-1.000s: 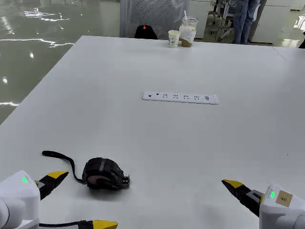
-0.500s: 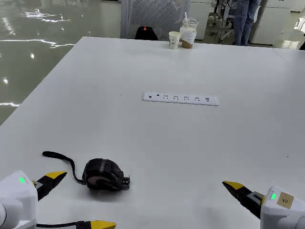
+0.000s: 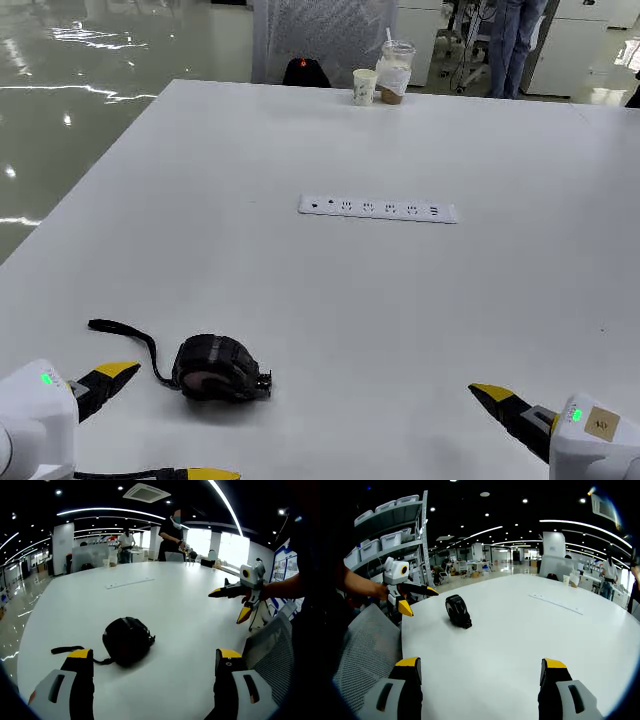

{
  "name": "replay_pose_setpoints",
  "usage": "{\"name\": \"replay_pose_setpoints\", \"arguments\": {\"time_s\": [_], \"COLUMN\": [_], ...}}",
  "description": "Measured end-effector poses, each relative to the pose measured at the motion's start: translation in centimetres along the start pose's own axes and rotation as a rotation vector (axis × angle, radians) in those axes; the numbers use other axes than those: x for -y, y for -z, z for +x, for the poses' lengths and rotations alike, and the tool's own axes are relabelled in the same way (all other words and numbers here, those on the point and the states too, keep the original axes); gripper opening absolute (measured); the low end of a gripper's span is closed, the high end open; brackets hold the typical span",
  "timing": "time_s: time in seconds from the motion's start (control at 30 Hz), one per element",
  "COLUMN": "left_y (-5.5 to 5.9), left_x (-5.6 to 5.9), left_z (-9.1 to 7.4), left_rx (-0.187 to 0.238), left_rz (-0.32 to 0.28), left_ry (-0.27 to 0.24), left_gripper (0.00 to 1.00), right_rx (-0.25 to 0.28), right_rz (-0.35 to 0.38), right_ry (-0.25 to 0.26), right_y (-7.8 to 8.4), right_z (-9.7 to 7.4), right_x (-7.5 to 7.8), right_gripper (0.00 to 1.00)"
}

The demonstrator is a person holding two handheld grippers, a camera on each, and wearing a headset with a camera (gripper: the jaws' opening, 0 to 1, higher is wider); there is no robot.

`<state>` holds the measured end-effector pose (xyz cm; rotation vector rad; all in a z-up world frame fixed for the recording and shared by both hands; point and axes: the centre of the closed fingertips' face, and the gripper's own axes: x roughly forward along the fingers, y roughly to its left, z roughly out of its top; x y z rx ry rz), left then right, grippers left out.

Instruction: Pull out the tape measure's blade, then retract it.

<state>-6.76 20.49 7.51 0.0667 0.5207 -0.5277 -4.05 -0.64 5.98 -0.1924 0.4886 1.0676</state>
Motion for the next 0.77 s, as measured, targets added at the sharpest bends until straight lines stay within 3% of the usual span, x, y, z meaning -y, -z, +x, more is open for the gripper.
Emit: {"name": "replay_pose_setpoints", "arguments": {"time_s": [0.77], "left_y": [-0.79], "left_x": [0.51], "left_z": [-0.62], "left_rx": [0.009], "left_rz": [0.008], "left_ry": [0.005], "left_gripper": [0.99], "right_rx": [0.0], "right_rz": [0.002], "right_ry": [0.001], "right_y": [-0.04], "right_z": [-0.25], "right_x": [0.15], "right_gripper": [0.99]}}
